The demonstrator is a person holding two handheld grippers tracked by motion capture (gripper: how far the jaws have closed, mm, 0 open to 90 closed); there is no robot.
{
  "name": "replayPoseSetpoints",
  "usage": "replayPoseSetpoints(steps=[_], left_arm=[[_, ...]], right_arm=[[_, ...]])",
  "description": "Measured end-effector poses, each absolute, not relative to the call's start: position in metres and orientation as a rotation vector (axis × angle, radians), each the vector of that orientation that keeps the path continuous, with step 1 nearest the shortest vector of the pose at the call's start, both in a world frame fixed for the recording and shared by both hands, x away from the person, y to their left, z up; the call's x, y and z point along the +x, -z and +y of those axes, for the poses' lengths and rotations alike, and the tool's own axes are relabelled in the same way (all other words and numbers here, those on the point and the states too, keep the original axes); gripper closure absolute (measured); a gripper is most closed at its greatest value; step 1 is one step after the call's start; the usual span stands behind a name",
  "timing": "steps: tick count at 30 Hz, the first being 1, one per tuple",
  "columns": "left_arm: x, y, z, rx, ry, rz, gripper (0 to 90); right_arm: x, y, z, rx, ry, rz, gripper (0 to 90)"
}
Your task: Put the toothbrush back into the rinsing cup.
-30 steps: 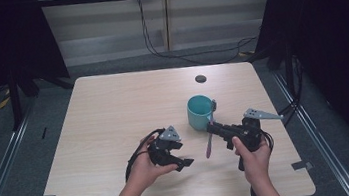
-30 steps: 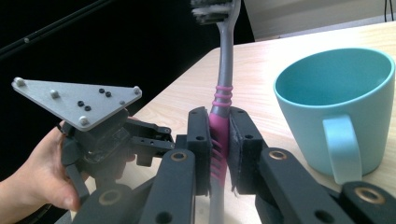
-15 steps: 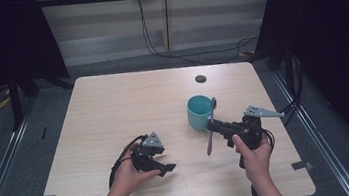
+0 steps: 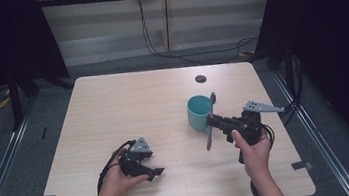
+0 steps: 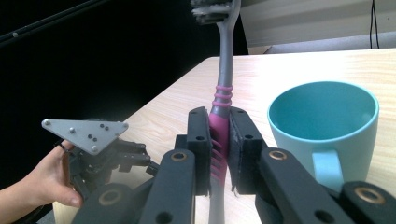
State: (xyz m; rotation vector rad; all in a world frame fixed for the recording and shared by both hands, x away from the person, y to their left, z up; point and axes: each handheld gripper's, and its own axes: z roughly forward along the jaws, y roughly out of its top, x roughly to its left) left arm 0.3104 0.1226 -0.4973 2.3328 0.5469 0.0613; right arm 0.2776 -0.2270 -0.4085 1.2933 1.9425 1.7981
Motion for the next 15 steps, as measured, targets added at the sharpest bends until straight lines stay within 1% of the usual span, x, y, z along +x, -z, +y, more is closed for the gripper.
replayPoseSetpoints(steps=[7, 11, 13, 15], left_arm=[[0.31, 0.501, 0.134, 2.325, -0.111, 0.541, 21.5], [0.307, 0.505, 0.137, 2.293, -0.129, 0.535, 18.3], [0.305, 0.508, 0.137, 2.274, -0.148, 0.52, 15.1], [0.305, 0.509, 0.137, 2.277, -0.172, 0.498, 15.0]], right_arm=[[0.282, 0.403, -0.225, 1.272, -1.792, 1.94, 80.5], [0.284, 0.401, -0.223, 1.273, -1.809, 1.932, 80.5], [0.285, 0.4, -0.223, 1.268, -1.81, 1.932, 80.5], [0.286, 0.398, -0.222, 1.266, -1.798, 1.936, 80.5]])
